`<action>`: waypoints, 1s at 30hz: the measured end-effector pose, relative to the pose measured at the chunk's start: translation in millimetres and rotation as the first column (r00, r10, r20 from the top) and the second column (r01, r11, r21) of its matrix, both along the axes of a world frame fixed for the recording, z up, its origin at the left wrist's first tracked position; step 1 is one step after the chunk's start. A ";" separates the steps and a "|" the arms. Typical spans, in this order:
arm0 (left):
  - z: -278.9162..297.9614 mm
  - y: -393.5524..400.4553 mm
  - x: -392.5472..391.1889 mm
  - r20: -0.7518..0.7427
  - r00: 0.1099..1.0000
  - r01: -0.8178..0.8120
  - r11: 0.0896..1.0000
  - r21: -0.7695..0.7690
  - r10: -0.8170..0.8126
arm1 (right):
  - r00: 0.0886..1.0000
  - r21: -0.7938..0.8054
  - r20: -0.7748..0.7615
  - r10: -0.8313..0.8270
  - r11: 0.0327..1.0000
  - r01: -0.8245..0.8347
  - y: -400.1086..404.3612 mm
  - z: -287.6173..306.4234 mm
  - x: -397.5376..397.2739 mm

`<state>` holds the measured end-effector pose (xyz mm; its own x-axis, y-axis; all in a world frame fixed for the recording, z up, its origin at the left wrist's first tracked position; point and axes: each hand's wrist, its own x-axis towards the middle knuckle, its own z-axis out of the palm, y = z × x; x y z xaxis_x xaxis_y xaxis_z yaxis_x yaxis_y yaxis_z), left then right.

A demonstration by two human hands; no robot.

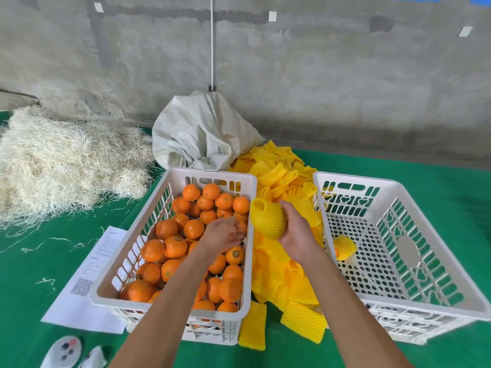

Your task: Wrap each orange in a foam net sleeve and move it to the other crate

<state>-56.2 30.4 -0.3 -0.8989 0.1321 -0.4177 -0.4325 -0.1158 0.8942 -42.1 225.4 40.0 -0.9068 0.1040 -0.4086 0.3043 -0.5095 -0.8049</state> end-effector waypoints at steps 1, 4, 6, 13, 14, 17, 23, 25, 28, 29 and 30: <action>-7.2 -5.0 -1.9 -0.109 0.994 -0.014 0.958 -0.288 -0.018 | 1.000 0.002 -0.005 -0.027 1.000 0.027 1.7 0.3 -2.1; -28.3 -15.6 -0.9 -0.132 0.943 0.132 0.705 -0.697 -0.306 | 0.998 0.002 -0.001 -0.058 0.998 0.058 5.3 -1.6 -7.8; -37.9 -17.1 0.4 -0.008 0.886 0.275 0.539 -0.796 -0.463 | 0.998 0.002 0.003 -0.057 0.998 0.057 4.5 -5.0 -9.3; -46.1 3.8 15.2 0.416 0.623 0.653 0.148 -0.743 -0.663 | 1.000 0.006 -0.005 -0.031 1.000 0.031 4.3 -15.8 -8.2; -45.2 4.8 15.4 0.428 0.607 0.670 0.142 -0.729 -0.669 | 1.000 0.008 -0.007 -0.027 1.000 0.027 4.2 -16.5 -8.3; -40.0 3.1 16.1 0.483 0.546 0.752 0.146 -0.643 -0.685 | 0.999 -0.002 -0.011 -0.029 1.000 0.029 1.9 -15.4 -5.7; -45.0 -15.7 21.2 0.376 0.613 0.667 0.199 -0.718 -0.695 | 0.999 0.038 -0.008 -0.031 0.999 0.032 -2.3 -11.6 -1.0; -28.9 -26.5 14.3 0.217 0.747 0.527 0.362 -0.769 -0.628 | 0.999 0.109 -0.009 -0.039 0.993 0.040 -0.4 -10.5 0.4; 9.9 -40.6 1.3 -0.260 0.890 0.045 0.639 -0.768 -0.375 | 0.996 0.233 -0.067 -0.066 0.969 0.080 1.1 -9.7 3.5; 23.3 -42.1 -1.4 -0.399 0.884 -0.082 0.757 -0.648 -0.245 | 0.992 0.273 -0.106 -0.068 0.957 0.095 -0.3 -7.8 6.0; 36.6 -41.3 -2.9 -0.483 0.867 -0.152 0.863 -0.481 -0.117 | 0.987 0.318 -0.146 -0.061 0.942 0.106 -0.7 -7.5 7.6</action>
<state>-59.1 -10.9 36.3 -0.9977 0.0143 0.0657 0.0660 0.3896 0.9186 -34.5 224.7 32.6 -0.9326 0.2883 -0.2169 0.1513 -0.2333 -0.9606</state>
